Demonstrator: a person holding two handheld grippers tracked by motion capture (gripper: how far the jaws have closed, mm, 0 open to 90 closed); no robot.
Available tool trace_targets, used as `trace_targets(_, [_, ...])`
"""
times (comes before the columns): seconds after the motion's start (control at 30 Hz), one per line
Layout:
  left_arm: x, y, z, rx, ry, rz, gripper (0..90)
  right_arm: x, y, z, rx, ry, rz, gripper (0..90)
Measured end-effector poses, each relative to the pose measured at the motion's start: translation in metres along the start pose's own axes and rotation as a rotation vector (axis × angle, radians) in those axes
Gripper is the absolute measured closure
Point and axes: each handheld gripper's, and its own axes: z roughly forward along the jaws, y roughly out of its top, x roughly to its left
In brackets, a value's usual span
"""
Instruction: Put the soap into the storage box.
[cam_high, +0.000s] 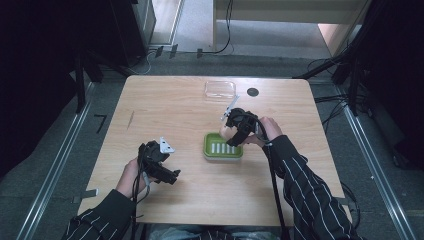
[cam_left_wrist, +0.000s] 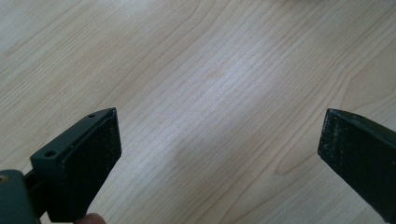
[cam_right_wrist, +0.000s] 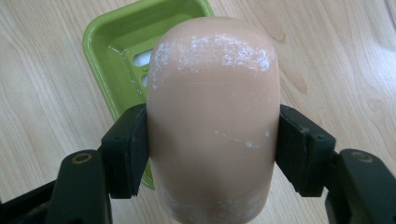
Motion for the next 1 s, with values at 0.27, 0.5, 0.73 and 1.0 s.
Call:
trace_targets(0.27, [0.000, 0.000, -0.001, 0.000, 0.000, -0.002, 0.1, 0.002, 0.003, 0.005, 0.000, 0.006, -0.034, 33.8])
trace_targets(0.5, [0.001, -0.001, -0.001, 0.000, -0.003, -0.005, 0.2, 0.005, 0.008, 0.010, -0.004, 0.014, -0.060, 33.8])
trace_targets(0.73, [0.001, -0.001, -0.001, -0.001, -0.003, -0.005, 0.1, 0.006, 0.008, 0.013, 0.001, 0.017, -0.072, 33.8])
trace_targets(1.0, [0.001, -0.002, -0.001, -0.001, -0.005, -0.007, 0.1, 0.006, 0.009, 0.016, 0.002, 0.018, -0.080, 33.8])
